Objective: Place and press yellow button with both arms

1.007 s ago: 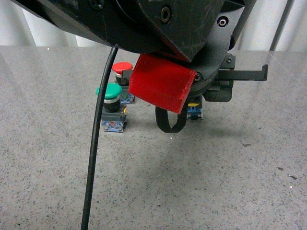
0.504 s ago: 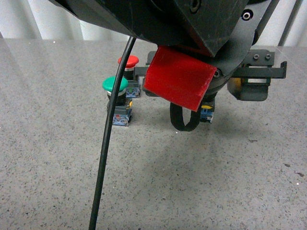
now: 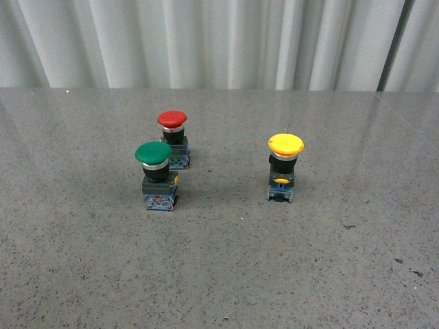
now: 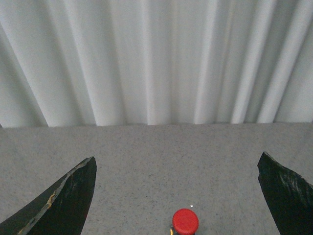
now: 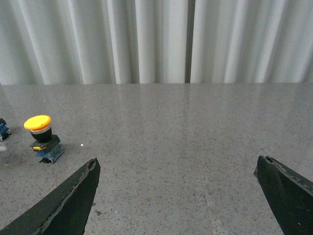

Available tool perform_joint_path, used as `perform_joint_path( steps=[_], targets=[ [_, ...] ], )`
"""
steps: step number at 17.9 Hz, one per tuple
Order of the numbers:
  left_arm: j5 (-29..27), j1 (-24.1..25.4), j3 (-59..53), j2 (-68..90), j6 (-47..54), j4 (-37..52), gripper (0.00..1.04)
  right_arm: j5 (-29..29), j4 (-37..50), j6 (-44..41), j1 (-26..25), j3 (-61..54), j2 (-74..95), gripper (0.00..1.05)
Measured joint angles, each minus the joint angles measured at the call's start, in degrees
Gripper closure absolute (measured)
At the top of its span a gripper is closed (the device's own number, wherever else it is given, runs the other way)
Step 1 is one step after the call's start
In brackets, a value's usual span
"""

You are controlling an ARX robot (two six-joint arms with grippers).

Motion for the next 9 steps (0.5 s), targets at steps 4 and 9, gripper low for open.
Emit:
perform_joint_path(
  steps=[4, 9],
  targets=[
    [-4.76, -6.67, -21.42, -23.91, 9.86, 2.23, 0.13, 0.0, 0.0, 0.0, 0.0, 0.0, 0.0, 0.07],
    [9.81, 10.69, -46.53, -42.64, 2.01, 7.85, 0.75, 0.0, 0.0, 0.0, 0.0, 0.0, 0.0, 0.07]
  ],
)
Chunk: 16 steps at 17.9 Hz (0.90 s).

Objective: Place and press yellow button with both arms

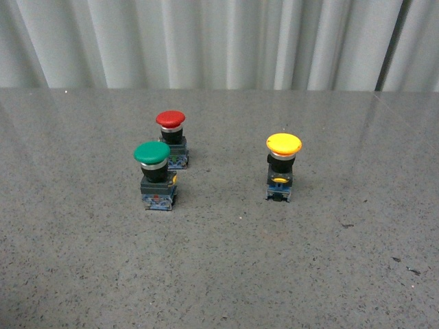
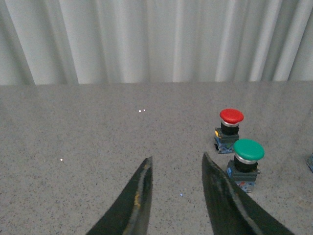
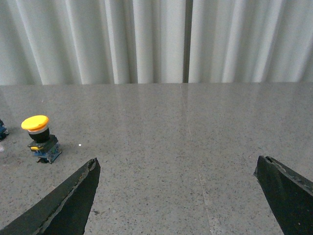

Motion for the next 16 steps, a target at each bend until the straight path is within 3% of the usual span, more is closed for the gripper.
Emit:
perform_joint_path(
  steps=[2, 3, 6, 12, 14, 16],
  targets=[
    [4.28, 4.46, -1.57, -4.9, -0.44, -1.31, 0.99, 0.02, -0.04, 0.0, 0.0, 0.0, 0.0, 0.07],
    [6.23, 6.51, -2.75, -6.84, -0.59, -2.49, 1.03, 0.0, -0.02, 0.0, 0.0, 0.0, 0.0, 0.07],
    [10.84, 10.91, -4.9, -11.28, -0.63, -5.22, 1.03, 0.02, -0.04, 0.0, 0.0, 0.0, 0.0, 0.07],
    [13.57, 13.53, -5.7, -14.27, -0.63, -7.15, 1.03, 0.0, -0.02, 0.0, 0.0, 0.0, 0.0, 0.07],
    [19.3, 19.21, -6.38, -16.09, -0.61, -8.44, 1.03, 0.0, 0.0, 0.0, 0.0, 0.0, 0.0, 0.07],
    [19.85, 20.33, -6.6, -17.88, -0.72, -9.62, 1.03, 0.0, -0.04, 0.0, 0.0, 0.0, 0.0, 0.07]
  ],
)
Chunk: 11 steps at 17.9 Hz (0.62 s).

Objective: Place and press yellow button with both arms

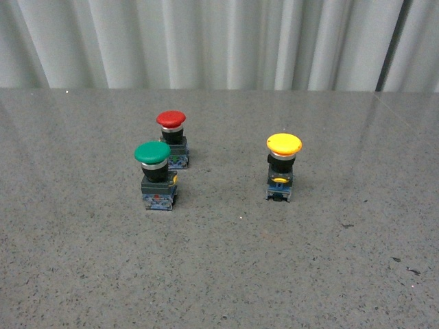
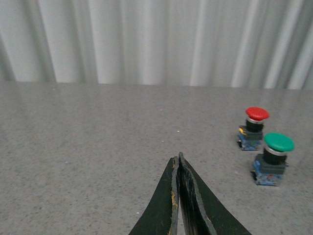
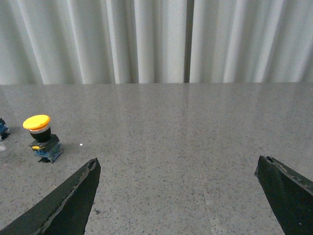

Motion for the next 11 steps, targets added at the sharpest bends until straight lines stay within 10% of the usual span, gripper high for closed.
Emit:
perform_joint_path(
  steps=[11],
  targets=[
    [0.31, -0.31, -1.44, -13.7, 0.04, -12.57, 1.03, 0.0, 0.04, 0.0, 0.0, 0.0, 0.0, 0.07]
  ],
)
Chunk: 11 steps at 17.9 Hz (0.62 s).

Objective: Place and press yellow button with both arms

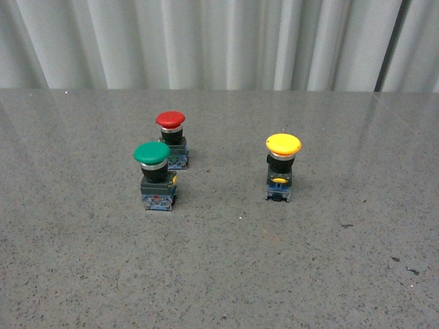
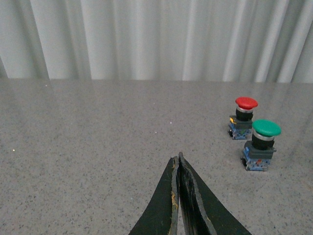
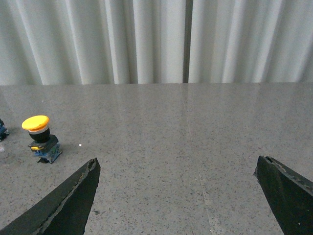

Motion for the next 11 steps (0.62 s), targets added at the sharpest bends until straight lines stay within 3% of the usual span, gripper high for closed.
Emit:
perform_joint_path(
  steps=[4, 11],
  targets=[
    [0.04, 0.02, 0.0, 0.0, 0.0, 0.2, 1.03, 0.0, -0.02, 0.0, 0.0, 0.0, 0.0, 0.07],
    [0.02, 0.02, 0.0, 0.0, -0.07, 0.2, 0.31, 0.0, -0.02, 0.0, 0.0, 0.0, 0.0, 0.07]
  ],
)
